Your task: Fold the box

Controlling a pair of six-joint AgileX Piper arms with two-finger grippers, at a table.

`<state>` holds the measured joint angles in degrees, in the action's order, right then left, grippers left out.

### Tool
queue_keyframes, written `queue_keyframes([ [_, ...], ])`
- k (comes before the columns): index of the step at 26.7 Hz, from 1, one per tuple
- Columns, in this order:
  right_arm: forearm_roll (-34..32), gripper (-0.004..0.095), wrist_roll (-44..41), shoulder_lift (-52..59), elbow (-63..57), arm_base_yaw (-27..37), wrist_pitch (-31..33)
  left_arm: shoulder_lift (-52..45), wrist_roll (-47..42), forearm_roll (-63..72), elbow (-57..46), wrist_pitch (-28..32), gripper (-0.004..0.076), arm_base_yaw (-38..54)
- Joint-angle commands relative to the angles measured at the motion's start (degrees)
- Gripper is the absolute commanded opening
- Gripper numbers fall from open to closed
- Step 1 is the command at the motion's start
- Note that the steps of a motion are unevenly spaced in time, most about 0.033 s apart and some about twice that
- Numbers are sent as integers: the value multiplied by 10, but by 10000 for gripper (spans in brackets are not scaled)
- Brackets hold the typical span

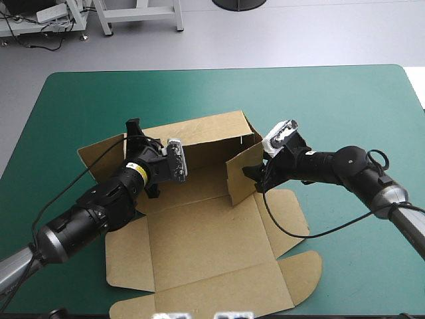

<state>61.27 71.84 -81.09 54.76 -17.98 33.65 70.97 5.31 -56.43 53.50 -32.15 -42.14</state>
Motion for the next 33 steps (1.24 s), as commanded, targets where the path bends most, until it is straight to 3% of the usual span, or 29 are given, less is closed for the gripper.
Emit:
queue_keyframes([
  [1,23,669,13,22,18,1,-4,-14,-13,0,9,3,-6,-3],
  [5,23,666,13,22,18,-3,-16,-14,-13,0,9,3,-6,-3],
  [10,5,664,2,20,18,-55,-102,-14,-15,0,9,3,-6,-3],
  [15,-70,657,-101,11,18,-100,-188,-14,-15,0,9,-4,-6,-3],
  [21,-72,510,-147,1,18,-127,-231,-14,-27,0,9,-8,-6,-3],
  [28,-81,493,-159,-17,18,-148,-265,-13,-27,-7,9,-8,-6,-3],
  [33,-89,436,-195,-23,19,-164,-298,-13,-90,-64,9,-11,-6,-3],
])
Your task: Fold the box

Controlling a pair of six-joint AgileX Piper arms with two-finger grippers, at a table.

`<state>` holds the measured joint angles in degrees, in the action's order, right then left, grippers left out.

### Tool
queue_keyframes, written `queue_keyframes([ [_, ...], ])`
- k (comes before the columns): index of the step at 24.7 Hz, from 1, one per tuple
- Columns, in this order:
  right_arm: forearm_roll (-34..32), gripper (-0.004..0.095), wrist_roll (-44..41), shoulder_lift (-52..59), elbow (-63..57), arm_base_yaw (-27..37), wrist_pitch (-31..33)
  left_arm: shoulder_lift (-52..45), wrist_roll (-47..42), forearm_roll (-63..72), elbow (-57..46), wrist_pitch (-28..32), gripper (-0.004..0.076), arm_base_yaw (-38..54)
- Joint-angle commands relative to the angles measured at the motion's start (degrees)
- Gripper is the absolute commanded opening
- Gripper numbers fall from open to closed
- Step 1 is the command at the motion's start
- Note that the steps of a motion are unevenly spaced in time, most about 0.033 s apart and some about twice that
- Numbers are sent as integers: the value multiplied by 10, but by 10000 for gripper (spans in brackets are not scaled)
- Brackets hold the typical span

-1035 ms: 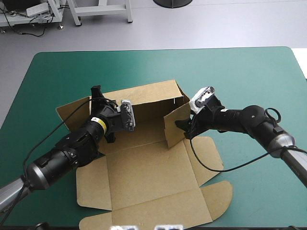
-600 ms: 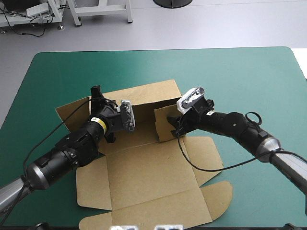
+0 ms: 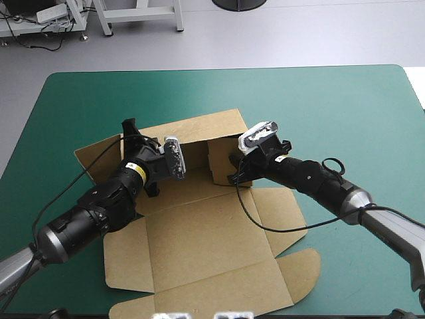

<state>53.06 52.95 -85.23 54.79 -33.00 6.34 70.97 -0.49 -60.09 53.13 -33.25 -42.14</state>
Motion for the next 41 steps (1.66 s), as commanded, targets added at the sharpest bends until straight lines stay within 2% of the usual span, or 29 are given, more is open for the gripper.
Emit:
queue_keyframes([
  [1,-12,413,-2,15,19,-27,-49,-13,-44,-37,13,0,-6,-3],
  [2,-19,407,-1,12,19,-37,-71,-13,-47,-39,13,-2,-6,-3],
  [4,-20,330,-1,5,19,-48,-98,-13,-50,-39,13,-6,-6,-3],
  [6,-21,-13,-1,1,19,-48,-97,-13,-50,-39,13,-6,-6,-3],
  [18,-18,-14,-8,1,19,-48,-79,-13,-60,-33,14,-4,4,-3],
  [20,-18,-14,-14,1,19,-48,-80,-14,-60,-30,15,-11,47,-11],
  [22,-18,-13,-18,1,19,-48,-81,-16,-57,-30,15,-27,132,-31],
  [25,-17,-13,-25,1,19,-48,-82,-19,-54,-32,15,-69,281,-70],
  [28,-14,-14,-27,1,19,-48,-83,-19,-57,-32,15,-117,375,-103],
  [34,-2,-14,-27,1,19,-48,-99,-28,-68,-36,15,-198,388,-158],
  [37,19,-13,-27,1,19,-42,-107,-56,-74,-41,15,-241,388,-224],
  [39,27,-14,-27,1,19,-26,-102,-63,-80,-38,17,-306,388,-271],
  [40,27,-14,-27,1,19,-16,-93,-64,-86,-17,35,-365,386,-307],
  [41,27,-13,-31,1,19,-10,-86,-64,-94,-4,46,-385,378,-320],
])
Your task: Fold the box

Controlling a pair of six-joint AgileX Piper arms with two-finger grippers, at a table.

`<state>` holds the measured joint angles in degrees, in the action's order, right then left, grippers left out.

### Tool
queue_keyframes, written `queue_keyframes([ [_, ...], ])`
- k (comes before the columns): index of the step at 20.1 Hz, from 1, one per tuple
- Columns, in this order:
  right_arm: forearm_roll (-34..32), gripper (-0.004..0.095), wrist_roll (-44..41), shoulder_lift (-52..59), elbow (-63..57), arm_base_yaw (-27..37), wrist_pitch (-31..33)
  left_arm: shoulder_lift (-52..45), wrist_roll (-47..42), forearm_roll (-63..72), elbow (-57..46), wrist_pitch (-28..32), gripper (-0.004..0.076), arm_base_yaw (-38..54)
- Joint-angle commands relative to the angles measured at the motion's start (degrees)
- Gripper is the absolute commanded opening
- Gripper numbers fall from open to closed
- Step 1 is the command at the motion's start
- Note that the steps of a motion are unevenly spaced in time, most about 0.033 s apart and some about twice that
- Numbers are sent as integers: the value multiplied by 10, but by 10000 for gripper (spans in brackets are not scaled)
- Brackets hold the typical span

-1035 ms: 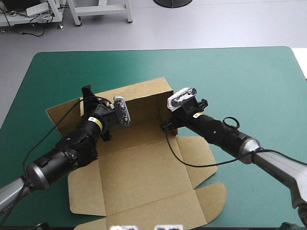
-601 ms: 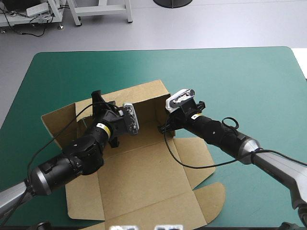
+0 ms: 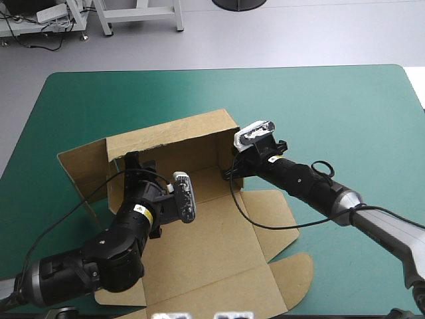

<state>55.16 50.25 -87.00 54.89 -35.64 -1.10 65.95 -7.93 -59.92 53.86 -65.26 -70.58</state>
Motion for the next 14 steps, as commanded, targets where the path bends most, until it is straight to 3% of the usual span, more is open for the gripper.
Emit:
queue_keyframes([
  [1,6,-13,-14,19,18,28,6,-14,-36,38,79,-80,318,-56],
  [2,6,-13,-14,19,18,35,17,-14,-42,59,100,-79,276,-58],
  [4,5,-13,-42,21,18,61,57,-14,-45,104,207,-81,-1,-56],
  [7,-3,-7,-73,28,18,87,104,-14,-45,85,315,-81,2,-43],
  [9,-59,0,-131,44,18,100,122,-14,-44,82,376,-81,2,20],
  [11,-159,0,-227,66,20,111,141,-14,-28,91,412,-81,2,110],
  [12,-239,0,-316,78,28,120,181,-15,-13,110,424,-81,2,173],
  [14,-325,0,-393,87,40,130,229,-16,-13,142,433,-81,2,247],
])
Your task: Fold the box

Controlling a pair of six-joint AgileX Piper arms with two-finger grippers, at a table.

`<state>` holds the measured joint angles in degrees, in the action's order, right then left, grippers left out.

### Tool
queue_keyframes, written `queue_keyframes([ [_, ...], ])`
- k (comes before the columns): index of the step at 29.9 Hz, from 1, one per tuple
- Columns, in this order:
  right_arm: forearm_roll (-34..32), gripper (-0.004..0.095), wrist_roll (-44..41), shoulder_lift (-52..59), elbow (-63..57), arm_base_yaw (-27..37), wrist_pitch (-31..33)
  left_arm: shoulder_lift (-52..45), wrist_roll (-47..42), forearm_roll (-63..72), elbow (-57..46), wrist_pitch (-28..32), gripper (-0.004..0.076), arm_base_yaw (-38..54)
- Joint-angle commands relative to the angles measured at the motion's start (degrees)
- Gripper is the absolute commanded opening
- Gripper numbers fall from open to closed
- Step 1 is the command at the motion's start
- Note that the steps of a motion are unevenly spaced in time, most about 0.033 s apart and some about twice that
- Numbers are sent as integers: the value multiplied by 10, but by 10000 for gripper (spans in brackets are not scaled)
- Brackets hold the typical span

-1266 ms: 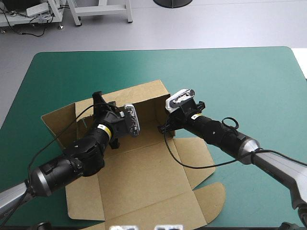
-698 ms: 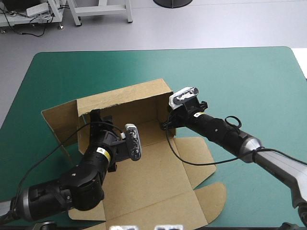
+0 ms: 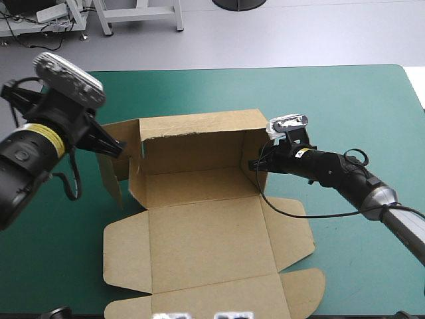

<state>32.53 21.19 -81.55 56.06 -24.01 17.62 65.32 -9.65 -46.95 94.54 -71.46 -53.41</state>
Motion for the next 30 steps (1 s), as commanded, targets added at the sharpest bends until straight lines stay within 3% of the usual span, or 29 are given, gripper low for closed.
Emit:
queue_keyframes([
  [1,-133,0,-123,36,33,15,58,-10,5,26,27,-18,2,104],
  [6,-209,-1,-174,72,64,16,151,-10,20,120,27,-10,2,273],
  [14,-225,-2,-189,134,130,16,303,-3,78,325,-15,38,2,517],
  [19,-260,-2,-196,136,182,16,410,13,82,380,-85,70,2,588],
  [24,-292,-4,-212,109,236,28,450,33,97,427,-145,114,2,614],
  [30,-247,-6,-184,13,291,62,463,57,108,450,-148,127,2,618],
])
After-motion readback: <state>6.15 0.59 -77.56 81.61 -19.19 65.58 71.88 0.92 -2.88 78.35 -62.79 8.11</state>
